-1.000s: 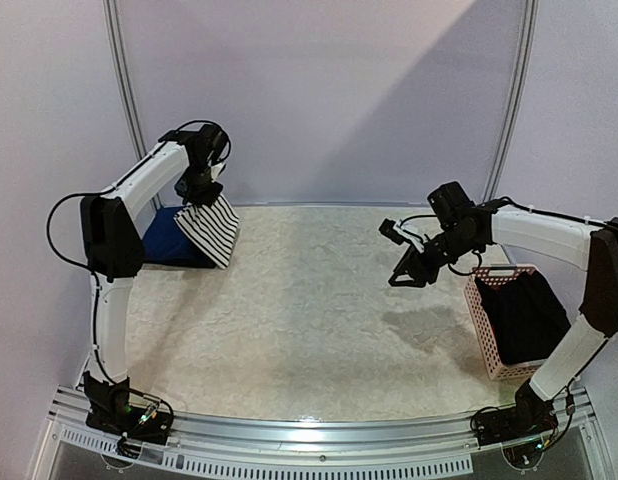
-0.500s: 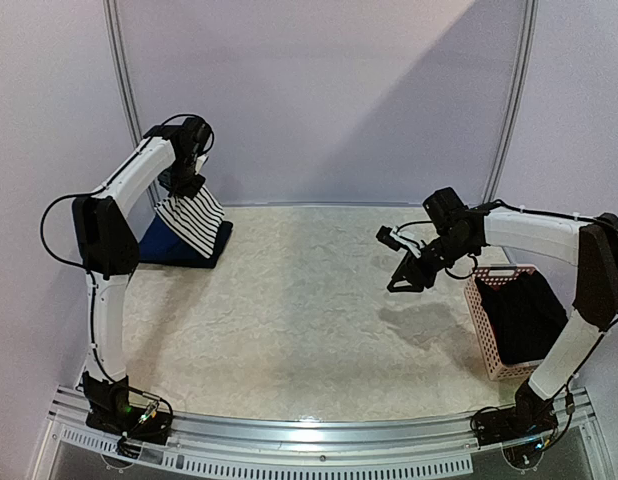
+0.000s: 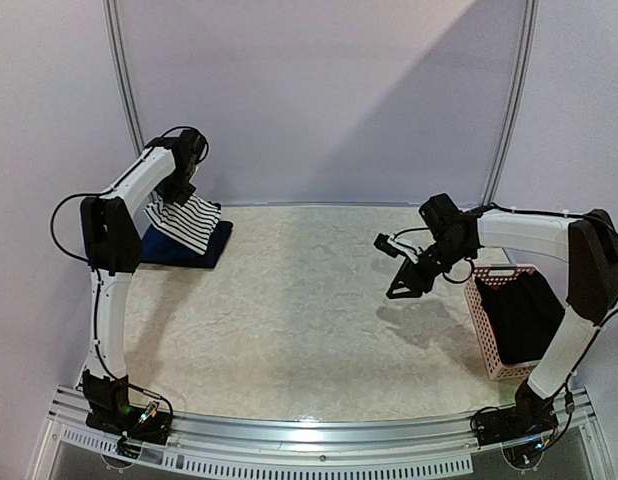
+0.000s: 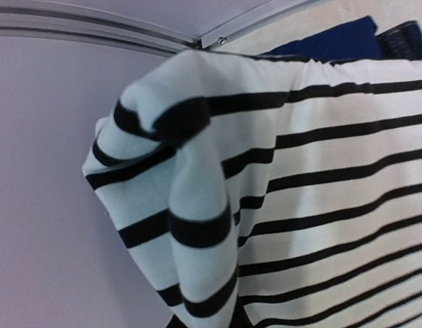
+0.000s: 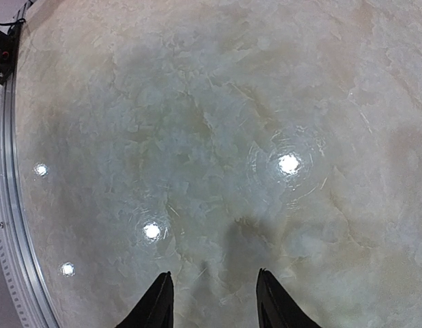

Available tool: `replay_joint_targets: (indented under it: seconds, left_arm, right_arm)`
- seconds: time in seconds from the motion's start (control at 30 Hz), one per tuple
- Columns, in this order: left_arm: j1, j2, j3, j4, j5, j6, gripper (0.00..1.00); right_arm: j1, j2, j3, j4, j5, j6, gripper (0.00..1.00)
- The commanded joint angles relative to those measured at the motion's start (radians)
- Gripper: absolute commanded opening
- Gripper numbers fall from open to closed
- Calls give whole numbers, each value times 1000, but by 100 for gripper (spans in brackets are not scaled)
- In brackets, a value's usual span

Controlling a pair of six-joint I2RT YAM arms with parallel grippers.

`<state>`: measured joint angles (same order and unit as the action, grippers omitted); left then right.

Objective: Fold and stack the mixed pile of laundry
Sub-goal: Place the square-folded tank top at the corner of the board, then pick up the crumpled T-shirt from the bin.

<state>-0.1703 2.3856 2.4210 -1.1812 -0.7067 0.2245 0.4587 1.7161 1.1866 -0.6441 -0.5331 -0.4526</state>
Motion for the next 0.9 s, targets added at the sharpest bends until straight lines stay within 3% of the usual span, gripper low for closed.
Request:
replay_joint_targets:
  seconds: [0.0, 0.07, 0.2, 0.27, 0.43, 0.6, 0.63, 0.67, 0.77, 0.8, 0.87]
  left_arm:
    - [29, 83, -13, 152, -193, 83, 1]
    - [38, 114, -2, 181, -227, 93, 6]
    - [40, 117, 25, 166, -271, 32, 47]
    - [35, 82, 18, 160, -266, 7, 57]
    - [-8, -86, -43, 154, -175, -50, 64]
    - [-129, -350, -214, 205, 66, -128, 73]
    - [-163, -401, -257, 227, 119, -135, 76]
    - [-197, -445, -299, 242, 182, -145, 94]
    - [-294, -567, -415, 298, 334, -211, 100]
    - [-317, -611, -465, 354, 398, -250, 99]
    - [-348, -694, -575, 446, 525, -320, 100]
  right_arm:
    - [3, 24, 14, -19, -11, -14, 41]
    - [3, 24, 17, -22, -13, -17, 41]
    - [2, 21, 19, -26, -4, -21, 41]
    - [3, 18, 20, -27, 3, -23, 41]
    - [3, -4, 31, -38, 34, -25, 46]
    - [-22, -113, 45, -19, 152, -15, 59]
    - [-38, -135, 53, -17, 160, -9, 60]
    - [-56, -169, 62, -20, 167, 1, 61]
    - [-114, -231, 84, -32, 247, 35, 65]
    - [-135, -268, 85, -30, 283, 49, 70]
    - [-187, -325, 78, -10, 405, 81, 94]
